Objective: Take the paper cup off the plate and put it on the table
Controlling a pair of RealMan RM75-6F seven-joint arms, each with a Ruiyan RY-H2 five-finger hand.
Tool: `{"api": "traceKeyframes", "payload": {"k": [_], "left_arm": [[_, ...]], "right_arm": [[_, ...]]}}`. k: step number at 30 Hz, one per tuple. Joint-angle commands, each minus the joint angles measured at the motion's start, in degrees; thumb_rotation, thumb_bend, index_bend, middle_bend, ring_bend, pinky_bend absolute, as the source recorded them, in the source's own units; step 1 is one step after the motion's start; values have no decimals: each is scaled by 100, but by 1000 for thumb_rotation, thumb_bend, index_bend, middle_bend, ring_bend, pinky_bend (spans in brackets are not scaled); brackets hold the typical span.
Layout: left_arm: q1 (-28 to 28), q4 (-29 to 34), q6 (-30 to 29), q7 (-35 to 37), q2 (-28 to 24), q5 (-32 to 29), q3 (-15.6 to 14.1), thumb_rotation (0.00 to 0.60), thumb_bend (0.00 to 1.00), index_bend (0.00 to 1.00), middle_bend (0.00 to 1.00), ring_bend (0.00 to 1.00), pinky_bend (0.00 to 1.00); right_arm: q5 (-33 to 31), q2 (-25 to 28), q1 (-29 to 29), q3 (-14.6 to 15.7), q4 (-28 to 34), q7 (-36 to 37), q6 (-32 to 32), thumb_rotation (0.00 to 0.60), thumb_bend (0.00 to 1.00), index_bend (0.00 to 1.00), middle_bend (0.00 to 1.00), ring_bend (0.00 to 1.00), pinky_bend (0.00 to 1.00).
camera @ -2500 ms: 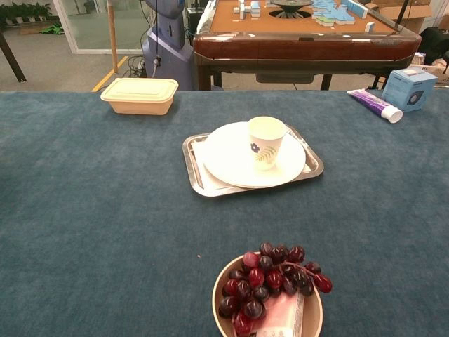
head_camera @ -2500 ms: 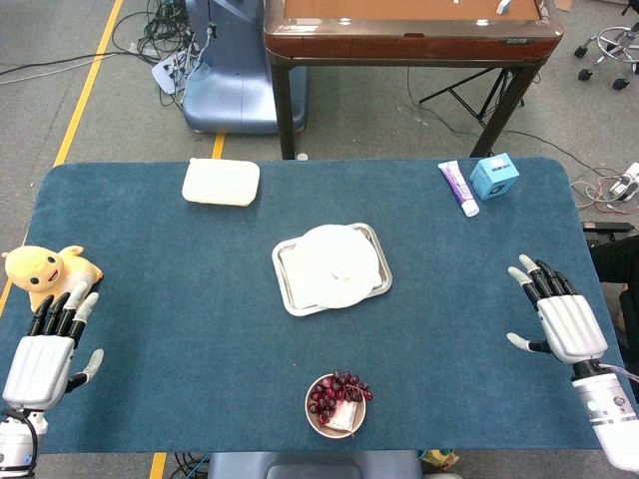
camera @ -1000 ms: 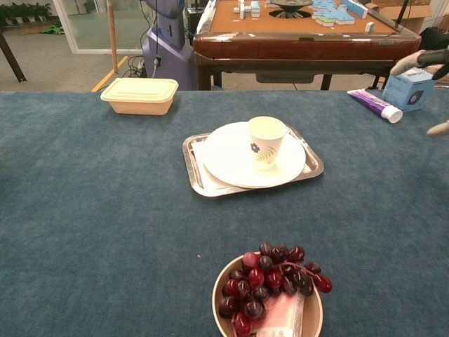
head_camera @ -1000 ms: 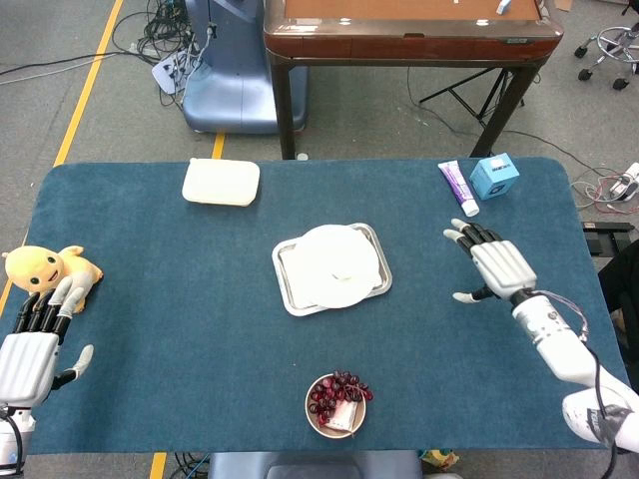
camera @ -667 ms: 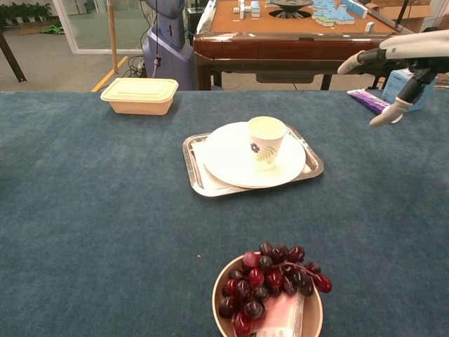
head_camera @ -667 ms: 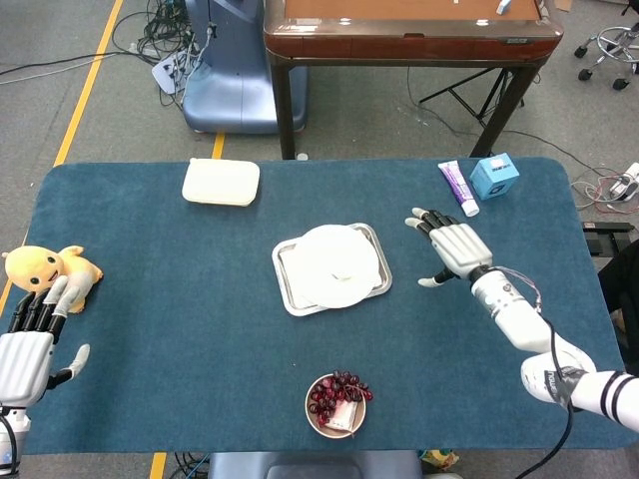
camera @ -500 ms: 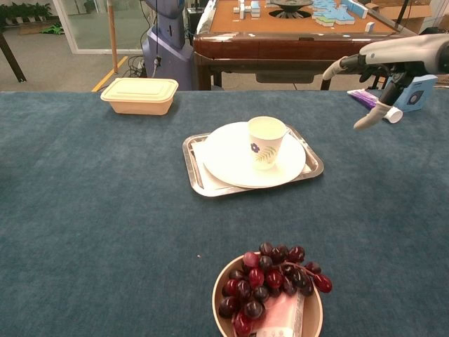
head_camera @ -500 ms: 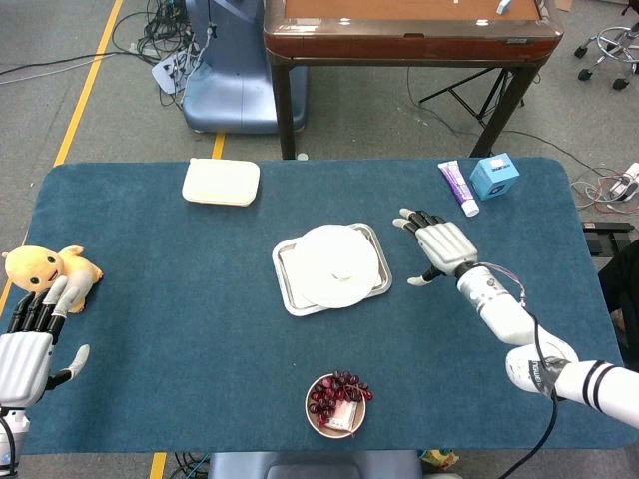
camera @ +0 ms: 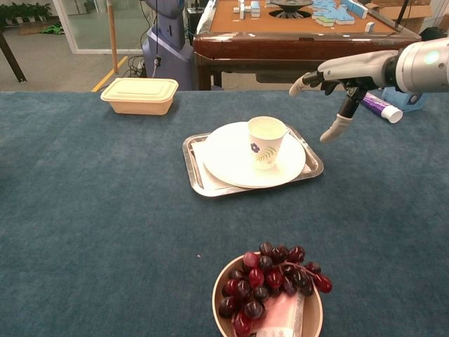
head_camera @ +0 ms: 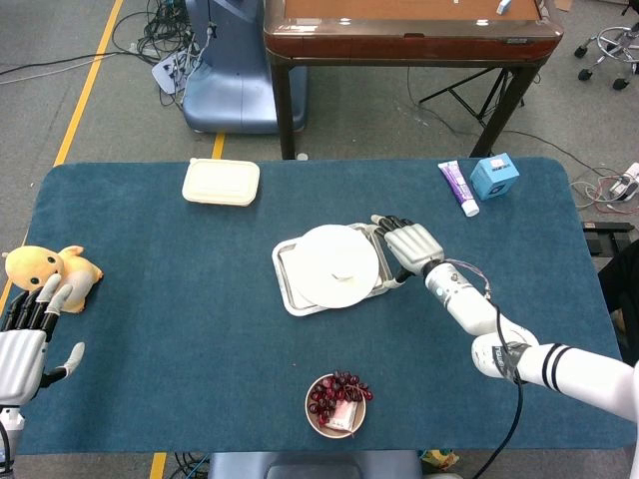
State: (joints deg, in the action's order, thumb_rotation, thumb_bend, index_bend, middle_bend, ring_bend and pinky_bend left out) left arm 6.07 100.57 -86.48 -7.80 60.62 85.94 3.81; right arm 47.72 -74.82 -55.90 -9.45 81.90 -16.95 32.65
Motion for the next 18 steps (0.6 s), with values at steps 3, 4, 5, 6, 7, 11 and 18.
{"api": "traceKeyframes", "payload": {"k": [3, 4, 5, 6, 7, 11, 18], "left_arm": [[-22, 6, -49, 52, -26, 40, -8, 600, 324, 0, 0, 0, 0], [-31, 15, -65, 58, -35, 56, -14, 600, 324, 0, 0, 0, 0], [-32, 12, -66, 69, -37, 54, -13, 600, 324, 0, 0, 0, 0], [-31, 10, -62, 83, -41, 56, -14, 600, 324, 0, 0, 0, 0], [-30, 8, -61, 93, -45, 61, -16, 600, 324, 0, 0, 0, 0], [-38, 20, -83, 119, -66, 91, -21, 600, 324, 0, 0, 0, 0], [-59, 12, -114, 181, -85, 126, -36, 600, 324, 0, 0, 0, 0]], "right_arm": [[-208, -224, -293, 85, -238, -97, -152, 600, 98, 0, 56, 0, 117], [-240, -277, -358, 103, -289, -114, -177, 600, 98, 0, 56, 0, 117], [-265, -317, -405, 118, -329, -129, -194, 600, 98, 0, 56, 0, 117], [-291, -357, -451, 131, -370, -139, -211, 600, 98, 0, 56, 0, 117], [-320, -396, -496, 144, -413, -146, -233, 600, 98, 0, 56, 0, 117], [-448, -560, -696, 204, -617, -166, -333, 600, 98, 0, 56, 0, 117], [-562, -739, -924, 309, -805, -164, -410, 600, 97, 0, 56, 0, 117]]}}
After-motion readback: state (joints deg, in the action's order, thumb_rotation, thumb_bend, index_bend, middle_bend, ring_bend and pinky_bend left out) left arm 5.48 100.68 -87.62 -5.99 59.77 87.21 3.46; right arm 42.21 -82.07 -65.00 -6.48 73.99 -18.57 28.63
